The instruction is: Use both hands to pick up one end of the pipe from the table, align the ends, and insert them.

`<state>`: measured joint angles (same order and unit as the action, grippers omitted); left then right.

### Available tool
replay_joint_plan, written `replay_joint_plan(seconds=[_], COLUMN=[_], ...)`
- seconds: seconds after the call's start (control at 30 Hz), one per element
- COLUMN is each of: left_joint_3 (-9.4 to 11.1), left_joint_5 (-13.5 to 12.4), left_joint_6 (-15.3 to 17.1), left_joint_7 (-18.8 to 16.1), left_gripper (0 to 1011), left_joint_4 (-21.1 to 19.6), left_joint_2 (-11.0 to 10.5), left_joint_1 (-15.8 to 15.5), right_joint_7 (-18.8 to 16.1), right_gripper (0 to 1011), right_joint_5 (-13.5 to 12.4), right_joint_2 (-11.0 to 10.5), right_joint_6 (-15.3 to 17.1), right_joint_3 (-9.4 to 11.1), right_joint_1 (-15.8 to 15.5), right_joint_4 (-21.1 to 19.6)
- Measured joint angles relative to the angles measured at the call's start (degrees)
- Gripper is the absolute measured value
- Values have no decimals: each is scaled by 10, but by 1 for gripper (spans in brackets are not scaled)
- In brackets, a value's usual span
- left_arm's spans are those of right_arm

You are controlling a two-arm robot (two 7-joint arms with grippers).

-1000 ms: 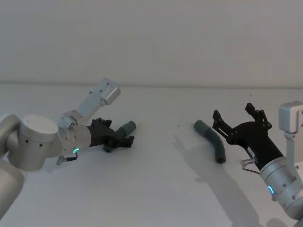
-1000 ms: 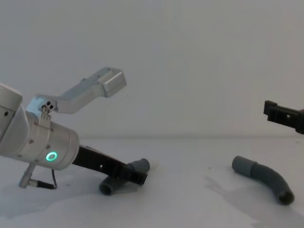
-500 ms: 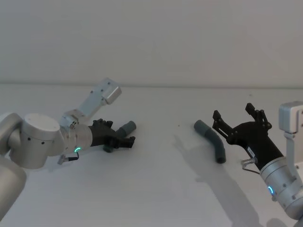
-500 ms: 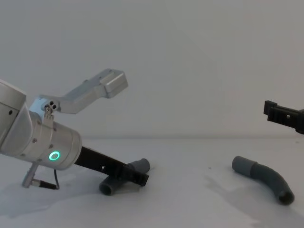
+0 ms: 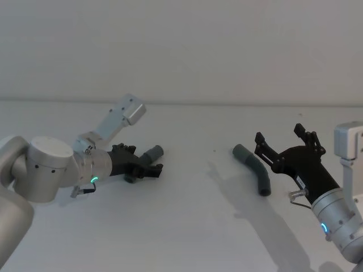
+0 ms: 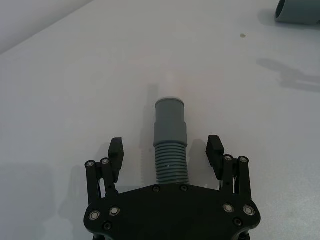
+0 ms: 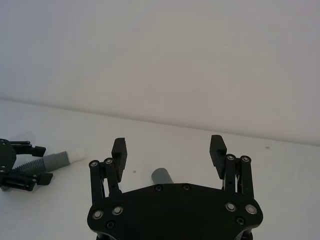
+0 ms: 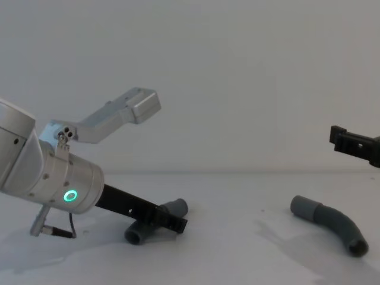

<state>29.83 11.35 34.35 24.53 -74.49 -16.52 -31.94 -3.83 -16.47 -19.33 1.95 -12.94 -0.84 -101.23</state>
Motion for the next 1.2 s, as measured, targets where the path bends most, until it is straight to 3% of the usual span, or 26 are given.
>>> replay_joint_plan(seconds=[0.87, 1.2], left_joint_3=[-7, -6], left_joint_5=[-7, -9], left_joint_6=[11, 11], left_joint_7=[5, 8], left_gripper=[998, 816], left_joint_4=[0, 0], left_joint_2=[7, 6], left_joint_1=[3, 2], right_joint_7=[0, 0], right_gripper=[1003, 1003], right_joint_5=[0, 0], right_joint_2=[0, 0], right_joint_6=[0, 0], right_joint_3=[0, 0], right_joint_1=[0, 0], right_joint_4=[0, 0])
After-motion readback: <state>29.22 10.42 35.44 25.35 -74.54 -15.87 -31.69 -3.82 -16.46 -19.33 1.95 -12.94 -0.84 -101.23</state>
